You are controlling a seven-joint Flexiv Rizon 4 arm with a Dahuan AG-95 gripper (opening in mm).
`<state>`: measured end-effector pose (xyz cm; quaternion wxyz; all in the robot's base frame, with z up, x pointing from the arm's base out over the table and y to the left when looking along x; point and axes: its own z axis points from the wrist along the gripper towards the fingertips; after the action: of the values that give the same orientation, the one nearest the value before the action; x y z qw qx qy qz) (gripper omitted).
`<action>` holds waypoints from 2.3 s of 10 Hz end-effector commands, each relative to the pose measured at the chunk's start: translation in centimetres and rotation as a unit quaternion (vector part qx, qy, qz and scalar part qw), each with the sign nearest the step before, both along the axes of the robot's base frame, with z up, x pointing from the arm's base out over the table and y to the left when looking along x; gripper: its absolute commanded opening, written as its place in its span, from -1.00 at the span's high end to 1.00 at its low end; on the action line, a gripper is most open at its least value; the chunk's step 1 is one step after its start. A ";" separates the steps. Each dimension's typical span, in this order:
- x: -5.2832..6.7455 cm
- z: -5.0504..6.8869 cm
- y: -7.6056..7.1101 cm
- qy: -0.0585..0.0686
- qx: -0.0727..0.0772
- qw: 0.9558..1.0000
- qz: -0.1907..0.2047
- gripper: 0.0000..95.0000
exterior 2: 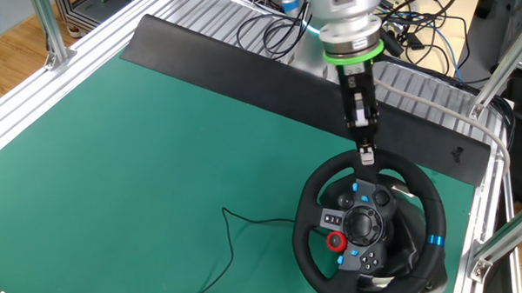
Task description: Rotate the steering wheel 90 degrees clockwise
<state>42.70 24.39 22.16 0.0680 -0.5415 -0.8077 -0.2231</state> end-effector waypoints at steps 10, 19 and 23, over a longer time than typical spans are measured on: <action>0.4 -3.6 1.9 -0.055 -0.109 0.974 0.188 1.00; 0.5 -4.1 0.6 -0.044 -0.135 0.956 0.258 1.00; 0.7 -4.6 -0.4 -0.053 -0.134 0.957 0.250 1.00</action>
<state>43.57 24.05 17.05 0.0020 -0.3097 -0.9434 -0.1188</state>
